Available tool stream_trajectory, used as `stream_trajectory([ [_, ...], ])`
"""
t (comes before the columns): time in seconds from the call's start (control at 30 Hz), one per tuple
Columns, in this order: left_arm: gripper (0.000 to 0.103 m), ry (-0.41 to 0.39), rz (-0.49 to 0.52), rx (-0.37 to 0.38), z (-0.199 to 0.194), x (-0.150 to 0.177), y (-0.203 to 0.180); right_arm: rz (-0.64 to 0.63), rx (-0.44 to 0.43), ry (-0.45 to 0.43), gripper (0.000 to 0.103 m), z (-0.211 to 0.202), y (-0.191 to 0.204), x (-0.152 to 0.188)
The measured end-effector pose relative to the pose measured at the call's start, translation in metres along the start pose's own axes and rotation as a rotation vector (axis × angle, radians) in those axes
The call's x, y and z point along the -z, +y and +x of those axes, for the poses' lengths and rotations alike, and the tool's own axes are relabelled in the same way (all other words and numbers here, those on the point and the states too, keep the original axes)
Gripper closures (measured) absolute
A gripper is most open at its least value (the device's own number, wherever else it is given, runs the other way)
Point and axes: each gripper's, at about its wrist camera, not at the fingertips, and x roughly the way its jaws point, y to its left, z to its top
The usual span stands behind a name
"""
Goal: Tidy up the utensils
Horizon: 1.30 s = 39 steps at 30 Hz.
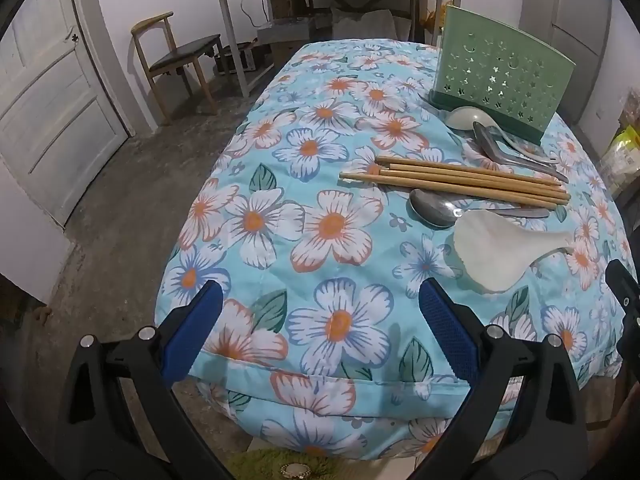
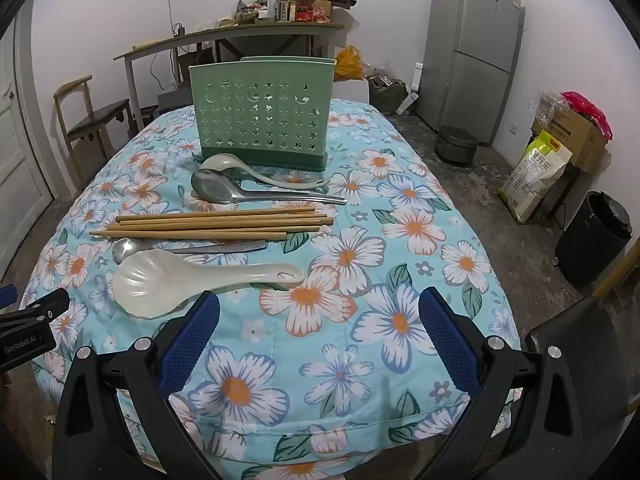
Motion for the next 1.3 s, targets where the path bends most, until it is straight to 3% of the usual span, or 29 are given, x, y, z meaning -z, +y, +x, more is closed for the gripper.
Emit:
stream_trajectory([
  [1.3,0.008,-0.008,-0.007,-0.002,0.0026,0.0023,0.0025,-0.001,0.001,-0.003,0.006,-0.002,0.0018,-0.001],
])
